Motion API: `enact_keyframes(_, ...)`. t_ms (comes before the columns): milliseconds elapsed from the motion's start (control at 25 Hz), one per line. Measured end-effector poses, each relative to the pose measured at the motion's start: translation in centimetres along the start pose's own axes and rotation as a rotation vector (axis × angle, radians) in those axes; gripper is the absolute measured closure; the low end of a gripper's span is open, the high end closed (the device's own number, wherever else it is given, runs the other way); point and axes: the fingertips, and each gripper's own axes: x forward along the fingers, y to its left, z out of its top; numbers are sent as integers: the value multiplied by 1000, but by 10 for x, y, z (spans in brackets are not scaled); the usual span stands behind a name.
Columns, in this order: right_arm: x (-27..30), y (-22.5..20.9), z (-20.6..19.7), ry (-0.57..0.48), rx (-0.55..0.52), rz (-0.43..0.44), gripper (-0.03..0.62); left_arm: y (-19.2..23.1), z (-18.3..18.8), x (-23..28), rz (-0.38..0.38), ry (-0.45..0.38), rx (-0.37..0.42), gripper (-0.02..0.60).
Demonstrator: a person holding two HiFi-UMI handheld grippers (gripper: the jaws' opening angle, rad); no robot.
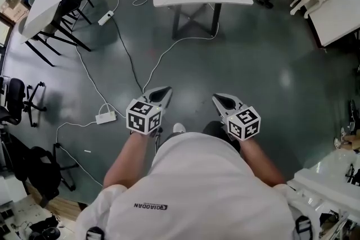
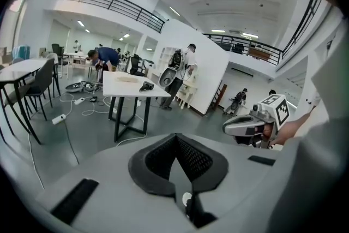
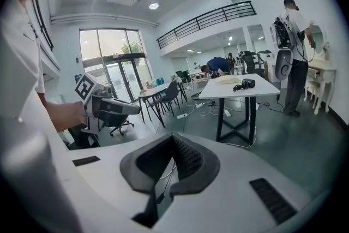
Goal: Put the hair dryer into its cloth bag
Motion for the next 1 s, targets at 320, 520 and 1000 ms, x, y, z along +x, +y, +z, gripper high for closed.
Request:
enact_keyframes(320, 16, -12, 7, 14, 15, 8, 574, 13, -2, 10, 9, 7, -39, 555)
enact_keyframes(520, 43, -29, 19, 9, 20, 34, 574, 27, 5, 16, 25, 7, -50, 555)
enact_keyframes(1000, 126, -141, 118, -52, 10, 63, 574, 98, 117, 109, 70, -6, -19, 555)
